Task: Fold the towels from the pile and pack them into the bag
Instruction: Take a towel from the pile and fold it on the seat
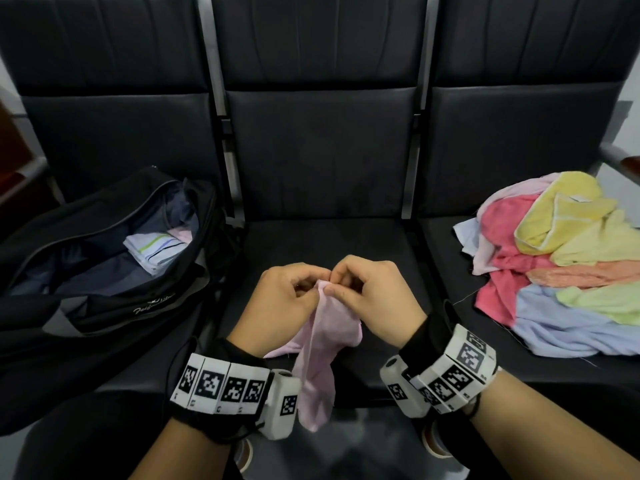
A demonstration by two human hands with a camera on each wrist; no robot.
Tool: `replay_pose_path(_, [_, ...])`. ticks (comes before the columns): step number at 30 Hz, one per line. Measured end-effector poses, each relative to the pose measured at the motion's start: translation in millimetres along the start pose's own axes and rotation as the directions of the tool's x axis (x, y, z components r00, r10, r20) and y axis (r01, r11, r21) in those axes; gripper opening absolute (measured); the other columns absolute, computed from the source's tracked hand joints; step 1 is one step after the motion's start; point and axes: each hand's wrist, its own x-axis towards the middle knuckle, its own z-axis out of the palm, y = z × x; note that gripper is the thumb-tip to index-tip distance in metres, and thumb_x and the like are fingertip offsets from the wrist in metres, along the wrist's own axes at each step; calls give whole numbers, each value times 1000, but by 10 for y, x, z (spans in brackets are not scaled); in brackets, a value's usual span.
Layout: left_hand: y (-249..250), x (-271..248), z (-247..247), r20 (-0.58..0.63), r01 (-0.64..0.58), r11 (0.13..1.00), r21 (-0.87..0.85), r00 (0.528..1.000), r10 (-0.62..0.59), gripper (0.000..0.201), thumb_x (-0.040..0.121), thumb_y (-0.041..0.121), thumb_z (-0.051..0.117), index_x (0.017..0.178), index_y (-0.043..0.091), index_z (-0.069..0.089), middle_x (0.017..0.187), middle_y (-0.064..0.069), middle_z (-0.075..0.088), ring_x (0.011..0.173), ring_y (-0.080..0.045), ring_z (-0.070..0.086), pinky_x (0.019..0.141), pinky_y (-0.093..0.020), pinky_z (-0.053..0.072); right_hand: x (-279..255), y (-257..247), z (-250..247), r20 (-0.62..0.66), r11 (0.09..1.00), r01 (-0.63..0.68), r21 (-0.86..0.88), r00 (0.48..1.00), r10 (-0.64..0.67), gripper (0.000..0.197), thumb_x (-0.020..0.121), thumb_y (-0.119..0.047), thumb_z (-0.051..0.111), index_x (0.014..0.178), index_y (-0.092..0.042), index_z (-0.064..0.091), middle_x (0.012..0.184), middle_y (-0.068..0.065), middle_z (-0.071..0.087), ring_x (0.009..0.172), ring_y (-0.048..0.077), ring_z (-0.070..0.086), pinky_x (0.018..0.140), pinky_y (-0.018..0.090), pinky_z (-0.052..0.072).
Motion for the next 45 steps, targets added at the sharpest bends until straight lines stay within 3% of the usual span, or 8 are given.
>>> replay_pose_path(5, [13, -8, -11, 46, -42, 996, 72, 998, 39, 27, 85, 4, 69, 102, 24, 77, 91, 7, 71, 83, -14, 69, 75, -31, 58, -9, -35, 12, 4, 999, -27, 20, 1000, 27, 11, 86, -27, 75, 83, -18, 69, 71, -3, 67, 69, 11, 64, 70, 36, 55])
replay_pose_path(12, [-51, 9, 6, -154, -92, 989, 119, 982, 110, 20, 84, 3, 69, 92, 21, 75, 87, 11, 70, 84, -11, 68, 74, -25, 55, -45, 89, -17, 108, 995, -8, 97, 994, -3, 2, 89, -26, 71, 90, -24, 71, 77, -9, 71, 76, 6, 68, 71, 22, 54])
replay_pose_path(17, [-51, 46, -138, -311, -131, 990, 58, 940, 142, 29, 83, -6, 60, 94, 19, 70, 92, 10, 67, 87, -10, 66, 74, -14, 48, -121, 572, -31, 320, 980, -62, -188, 940, 121, 25, 78, -27, 73, 62, -23, 54, 62, 1, 55, 60, 13, 51, 63, 38, 47])
replay_pose_path(27, [8, 78, -463, -475, -146, 987, 63, 866, 158, 32, 87, -4, 57, 96, 24, 69, 96, 2, 69, 83, -3, 63, 76, -11, 47, -223, 1041, -64, 466, 891, 66, -449, 868, 170, 16, 85, -26, 68, 73, -15, 65, 77, -7, 63, 74, 14, 60, 76, 31, 47])
replay_pose_path(30, [11, 57, -528, -494, -128, 988, 86, 856, 154, 29, 88, -3, 57, 97, 21, 69, 97, 2, 69, 84, -4, 62, 76, -12, 47, -234, 1067, -139, 431, 869, 83, -488, 889, 157, 17, 89, -29, 67, 90, -14, 74, 114, -5, 61, 93, 18, 63, 90, 33, 47])
replay_pose_path(35, [5, 51, -652, -564, -90, 994, 65, 818, 111, 26, 88, -3, 55, 98, 16, 70, 99, -6, 70, 88, -11, 63, 80, -20, 49, -149, 984, -350, 242, 807, 67, -587, 966, 95, 22, 96, -28, 57, 96, -13, 74, 138, -2, 43, 89, 28, 64, 80, 39, 51])
replay_pose_path(39, [12, 72, -802, -602, -72, 995, 68, 792, 98, 25, 88, 1, 55, 100, 17, 71, 95, -2, 70, 83, -12, 62, 76, -26, 49, -23, 808, -571, 187, 769, 112, -630, 982, 10, 22, 97, -31, 56, 105, -24, 75, 122, -11, 60, 99, 19, 60, 76, 34, 50])
replay_pose_path(45, [-79, 141, -1018, -676, -39, 993, 115, 729, 107, 27, 86, 4, 53, 101, 16, 71, 97, -2, 70, 78, -6, 59, 73, -23, 47, 166, 547, -830, -37, 857, 173, -486, 975, -218, 6, 77, -24, 82, 75, -19, 79, 81, -12, 71, 80, 14, 51, 73, 32, 46])
